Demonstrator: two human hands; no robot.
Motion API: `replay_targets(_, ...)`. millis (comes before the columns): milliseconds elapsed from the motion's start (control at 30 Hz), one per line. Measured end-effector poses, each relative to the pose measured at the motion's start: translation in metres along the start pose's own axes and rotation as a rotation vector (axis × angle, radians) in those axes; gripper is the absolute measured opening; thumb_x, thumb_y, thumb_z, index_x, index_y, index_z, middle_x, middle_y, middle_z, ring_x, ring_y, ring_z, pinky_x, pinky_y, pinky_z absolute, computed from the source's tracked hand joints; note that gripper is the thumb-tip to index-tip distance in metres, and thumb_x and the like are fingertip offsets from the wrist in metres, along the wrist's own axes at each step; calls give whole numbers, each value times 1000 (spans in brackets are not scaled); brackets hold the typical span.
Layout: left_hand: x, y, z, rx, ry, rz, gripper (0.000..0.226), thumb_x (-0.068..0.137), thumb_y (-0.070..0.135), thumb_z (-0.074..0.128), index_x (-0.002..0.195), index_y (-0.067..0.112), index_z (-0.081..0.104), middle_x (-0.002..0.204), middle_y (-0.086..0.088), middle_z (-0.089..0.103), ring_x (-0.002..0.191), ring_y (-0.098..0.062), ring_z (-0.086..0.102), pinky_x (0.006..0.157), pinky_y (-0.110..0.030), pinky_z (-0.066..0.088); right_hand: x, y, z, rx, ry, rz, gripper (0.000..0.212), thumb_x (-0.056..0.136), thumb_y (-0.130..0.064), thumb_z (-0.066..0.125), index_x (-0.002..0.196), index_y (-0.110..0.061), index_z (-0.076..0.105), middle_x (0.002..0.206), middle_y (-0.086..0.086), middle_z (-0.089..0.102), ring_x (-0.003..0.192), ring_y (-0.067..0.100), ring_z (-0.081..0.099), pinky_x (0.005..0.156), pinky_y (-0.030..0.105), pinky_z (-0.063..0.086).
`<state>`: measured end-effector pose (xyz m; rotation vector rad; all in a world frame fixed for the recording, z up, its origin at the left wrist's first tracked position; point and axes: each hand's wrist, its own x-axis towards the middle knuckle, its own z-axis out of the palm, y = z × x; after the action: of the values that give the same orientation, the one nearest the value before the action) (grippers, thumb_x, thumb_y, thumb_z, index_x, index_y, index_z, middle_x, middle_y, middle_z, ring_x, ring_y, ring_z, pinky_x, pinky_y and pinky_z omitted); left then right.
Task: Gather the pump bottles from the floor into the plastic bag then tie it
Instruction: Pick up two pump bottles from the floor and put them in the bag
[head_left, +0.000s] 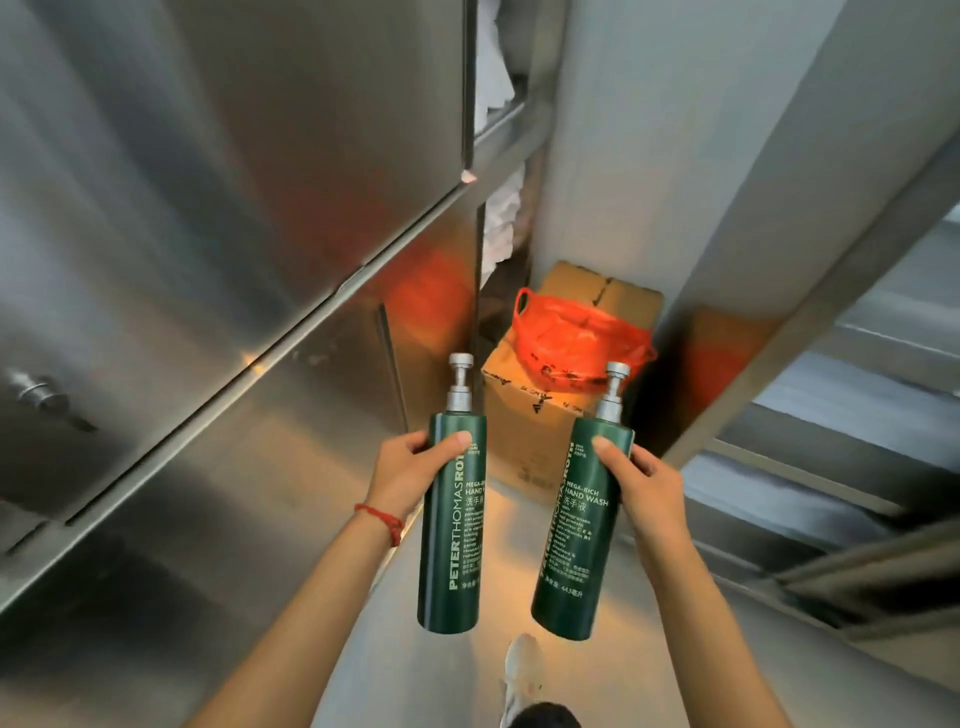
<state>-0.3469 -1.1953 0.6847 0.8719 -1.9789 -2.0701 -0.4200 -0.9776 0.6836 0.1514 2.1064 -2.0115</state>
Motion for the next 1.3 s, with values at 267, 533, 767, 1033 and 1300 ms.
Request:
replay_targets(267, 96, 46, 93, 41, -29, 14, 16, 74, 21, 72, 60, 19, 67, 46, 13, 66, 44, 4, 59, 41, -8, 42, 121, -38, -43, -32, 40, 1, 10, 74, -29, 72, 75, -19, 71, 66, -8, 69, 54, -4, 59, 49, 10, 45)
replay_targets(533, 191, 72, 139, 67, -92, 1, 11, 74, 23, 72, 65, 17, 68, 48, 12, 67, 45, 3, 60, 42, -8, 43, 215, -54, -44, 20, 113, 37, 9, 72, -29, 73, 76, -22, 71, 72, -5, 71, 57, 0, 63, 51, 11, 47)
replay_targets(767, 307, 86, 175, 113, -166, -7, 11, 73, 15, 74, 65, 19, 66, 47, 10, 66, 44, 3, 60, 42, -9, 44, 305, -55, -22, 12, 206, -5, 13, 72, -19, 74, 84, -18, 69, 73, -8, 69, 57, -5, 63, 49, 7, 44)
replay_targets(1033, 404, 80, 215, 173, -288, 40, 23, 70, 3, 74, 86, 18, 67, 79, 5, 67, 61, 7, 63, 58, -7, 48, 385, -39, -10, -111, 296, 42, 32, 65, -22, 79, 95, -19, 68, 87, -4, 71, 73, 1, 64, 67, 16, 48)
replay_targets(1300, 465, 52, 248, 299, -328, 100, 33, 62, 19, 81, 83, 40, 65, 82, 13, 72, 79, 2, 66, 67, -13, 51, 450, -7, -9, -226, 272, 64, 55, 61, -28, 81, 113, -25, 62, 107, 0, 68, 97, 12, 62, 90, 35, 48)
